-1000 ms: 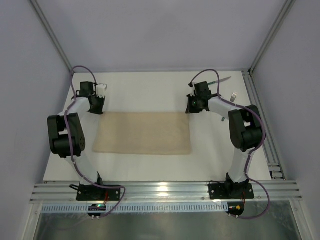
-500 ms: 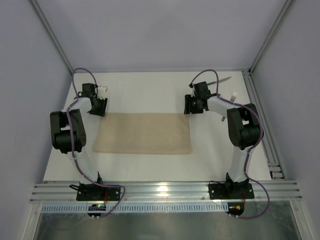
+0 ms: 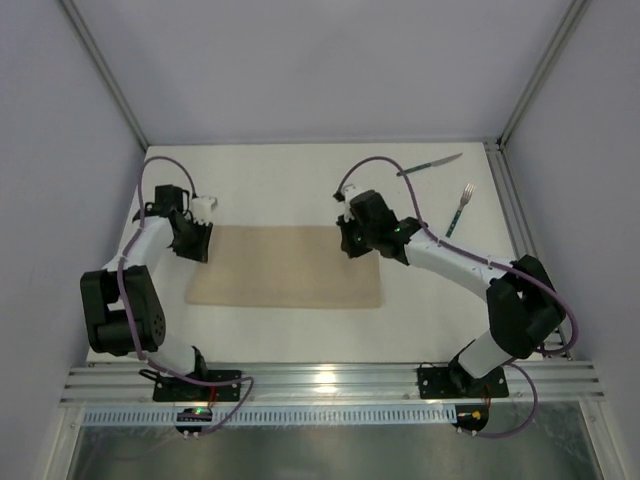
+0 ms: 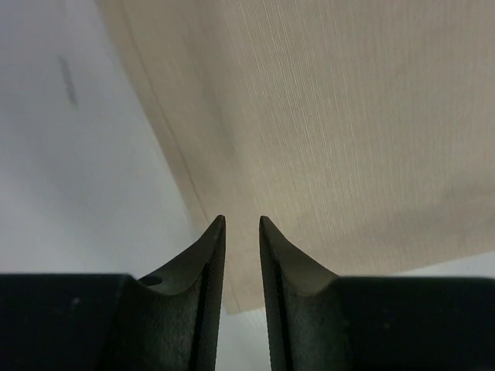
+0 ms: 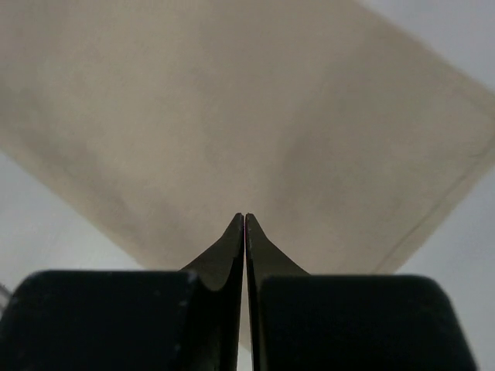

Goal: Fold the napkin into a case and place the utensils inside
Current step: Smooth out the rectangle-folded napkin at the center of the board.

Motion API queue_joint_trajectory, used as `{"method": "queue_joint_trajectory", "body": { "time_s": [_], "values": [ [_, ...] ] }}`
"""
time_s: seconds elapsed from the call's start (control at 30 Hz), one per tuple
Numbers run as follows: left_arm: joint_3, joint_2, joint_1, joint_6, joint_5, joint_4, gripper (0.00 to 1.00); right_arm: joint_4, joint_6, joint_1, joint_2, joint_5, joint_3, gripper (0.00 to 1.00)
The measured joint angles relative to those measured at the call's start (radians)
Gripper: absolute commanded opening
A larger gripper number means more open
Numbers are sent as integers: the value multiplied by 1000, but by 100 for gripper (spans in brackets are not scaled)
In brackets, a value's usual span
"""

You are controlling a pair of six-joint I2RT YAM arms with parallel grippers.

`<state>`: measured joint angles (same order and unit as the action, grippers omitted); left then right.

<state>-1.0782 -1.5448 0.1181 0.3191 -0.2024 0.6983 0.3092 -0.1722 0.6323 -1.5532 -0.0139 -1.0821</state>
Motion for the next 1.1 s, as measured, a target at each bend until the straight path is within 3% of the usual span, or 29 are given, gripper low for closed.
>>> {"method": "queue_joint_trajectory", "body": {
  "time_s": [0.13,0.23,0.53,0.83,0.97,1.1],
  "values": [
    [161,0,0,36,10,92,26,-28,-39,115,-11,-108,102,4],
    [222,0,0,57,43,118,27,-39,-75,129,-21,-163,190,4],
    [214,-33,-3,61,85,112,25,-47,-200,113,2,-150,320,4],
    [221,-22,-5,64,87,107,25,52,-314,-26,227,-88,489,4],
    [224,-15,-5,76,74,108,27,151,-314,-43,278,-21,475,4],
    [225,-11,-4,84,70,108,27,261,-284,-3,280,50,356,4]
  ]
}}
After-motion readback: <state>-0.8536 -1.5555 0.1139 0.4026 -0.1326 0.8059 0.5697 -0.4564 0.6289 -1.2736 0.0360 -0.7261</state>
